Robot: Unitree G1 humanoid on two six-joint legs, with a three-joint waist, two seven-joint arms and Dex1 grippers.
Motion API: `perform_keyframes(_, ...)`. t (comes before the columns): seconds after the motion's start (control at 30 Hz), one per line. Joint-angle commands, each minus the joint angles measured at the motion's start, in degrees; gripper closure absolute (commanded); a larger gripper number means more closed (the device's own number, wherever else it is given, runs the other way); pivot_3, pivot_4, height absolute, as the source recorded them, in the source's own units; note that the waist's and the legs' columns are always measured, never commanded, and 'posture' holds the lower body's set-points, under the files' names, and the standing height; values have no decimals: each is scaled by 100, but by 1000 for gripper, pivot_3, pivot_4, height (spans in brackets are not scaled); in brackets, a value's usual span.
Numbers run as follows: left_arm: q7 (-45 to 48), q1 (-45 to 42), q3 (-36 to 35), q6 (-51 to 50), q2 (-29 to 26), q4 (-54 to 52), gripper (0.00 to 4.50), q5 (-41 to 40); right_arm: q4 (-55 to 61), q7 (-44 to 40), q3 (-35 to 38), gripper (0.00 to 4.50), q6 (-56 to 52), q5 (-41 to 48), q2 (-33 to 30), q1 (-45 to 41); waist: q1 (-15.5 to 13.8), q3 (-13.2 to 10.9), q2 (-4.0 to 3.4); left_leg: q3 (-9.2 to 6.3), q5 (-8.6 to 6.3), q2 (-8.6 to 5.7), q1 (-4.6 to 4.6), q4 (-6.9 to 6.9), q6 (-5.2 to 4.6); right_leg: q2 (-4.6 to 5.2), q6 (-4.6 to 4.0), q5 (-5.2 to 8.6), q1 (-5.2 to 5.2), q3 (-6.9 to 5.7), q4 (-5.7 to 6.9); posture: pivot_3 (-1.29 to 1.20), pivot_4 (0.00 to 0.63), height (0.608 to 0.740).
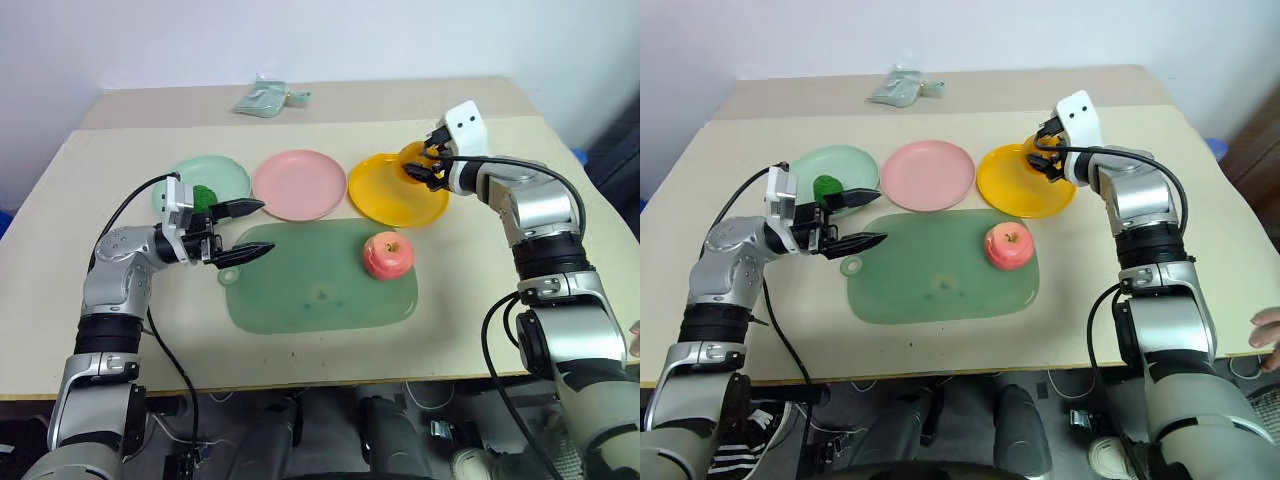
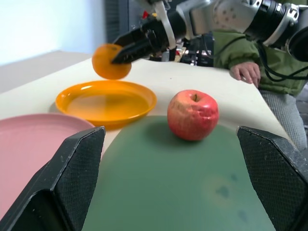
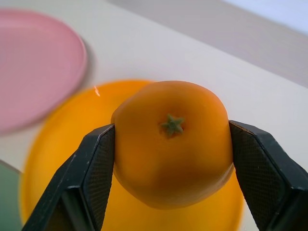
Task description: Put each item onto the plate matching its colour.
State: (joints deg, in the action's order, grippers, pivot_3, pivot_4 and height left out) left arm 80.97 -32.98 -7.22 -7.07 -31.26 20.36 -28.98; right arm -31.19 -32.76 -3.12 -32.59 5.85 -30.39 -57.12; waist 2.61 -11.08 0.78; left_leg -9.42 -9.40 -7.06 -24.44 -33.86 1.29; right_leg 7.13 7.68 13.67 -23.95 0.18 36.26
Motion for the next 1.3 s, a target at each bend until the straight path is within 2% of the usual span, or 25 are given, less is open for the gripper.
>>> perform_keyframes(0.03, -10, -123, -113, 77, -33, -9, 0, -84, 38, -197, 187, 460, -11, 182, 105, -21, 16, 0, 0, 0, 0, 1, 0, 0, 0, -1, 0, 0, 0, 2, 1, 0, 150, 740)
perform_keyframes(0.07, -5, -125, -115, 79, -35, 0, 0, -80, 82, -304, 211, 70, -98, 241, 105, 10, 15, 0, 0, 1, 0, 1, 1, 0, 0, -2, 0, 0, -1, 2, 1, 0, 150, 740)
perform_keyframes(0.27, 20, -137, -121, 127, -45, 71, 0, -58, 262, -299, 406, 29, -33, 358, 55, 49, -12, 0, 0, 1, 0, 0, 0, -2, 0, -2, 0, -1, 0, 5, 3, 0, 150, 740)
perform_keyframes(0.33, 55, -141, -124, 124, -48, 78, 0, -80, 659, -537, 694, 29, -106, 704, -9, 131, -18, 0, 0, 0, 0, 0, 0, -2, 0, -2, 0, -1, 0, 5, 3, 0, 150, 740)
perform_keyframes(0.47, 116, -145, -130, 52, -72, 66, 0, -120, 1989, -1258, 665, 29, -654, 1232, -280, 785, -21, 0, 0, -2, 0, 0, -1, -1, -1, -2, 1, 0, 0, 5, 1, 0, 150, 740)
perform_keyframes(0.63, 264, -122, -70, -125, -130, 25, 0, -155, 4040, -2215, 578, 29, -1415, 2147, -893, 2028, -28, 0, 0, -4, -1, 0, -1, -5, -1, -2, 2, 0, 4, 4, 0, 0, 150, 740)
perform_keyframes(0.73, 436, -72, 21, -242, -211, -3, 0, -121, 4752, -2352, 504, 29, -1583, 2332, -1145, 2509, -14, 0, 0, -2, -1, 1, -1, -8, -2, -2, 2, 0, 5, 5, 0, 0, 150, 740)
perform_keyframes(1.07, 644, -43, 208, -261, -302, 12, 0, -9, 4376, -1960, -94, 29, -977, 1555, -1203, 2840, -71, 1, 2, 5, -2, 6, -1, -9, -1, 0, 0, 1, 5, 5, -6, 0, 150, 740)
perform_keyframes(1.3, 607, -13, 179, -288, -325, -61, 0, -29, 4170, -2074, -374, 29, -561, 1222, -1255, 2933, -147, 1, 2, 6, -2, 6, -1, -9, -1, 0, 0, 1, 4, 6, -7, 0, 150, 740)
